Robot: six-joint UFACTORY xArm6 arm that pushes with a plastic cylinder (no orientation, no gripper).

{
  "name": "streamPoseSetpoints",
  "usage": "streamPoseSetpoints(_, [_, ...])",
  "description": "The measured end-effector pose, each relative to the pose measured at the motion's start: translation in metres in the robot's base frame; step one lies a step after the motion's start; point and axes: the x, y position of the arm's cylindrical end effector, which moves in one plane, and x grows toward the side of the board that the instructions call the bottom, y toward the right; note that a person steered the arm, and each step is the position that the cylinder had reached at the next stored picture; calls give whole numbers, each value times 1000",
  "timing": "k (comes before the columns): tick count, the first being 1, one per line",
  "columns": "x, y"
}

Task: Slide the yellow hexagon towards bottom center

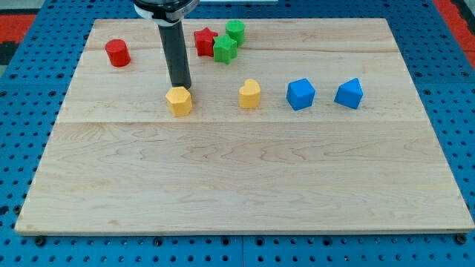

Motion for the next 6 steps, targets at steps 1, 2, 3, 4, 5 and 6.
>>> streamPoseSetpoints(1, [-17, 1])
streamPoseSetpoints(2, [-19, -13])
streamPoseSetpoints(3, [2, -8])
streamPoseSetpoints(4, [56, -3])
streamPoseSetpoints(5, [74, 2])
streamPoseSetpoints(6, [105, -12])
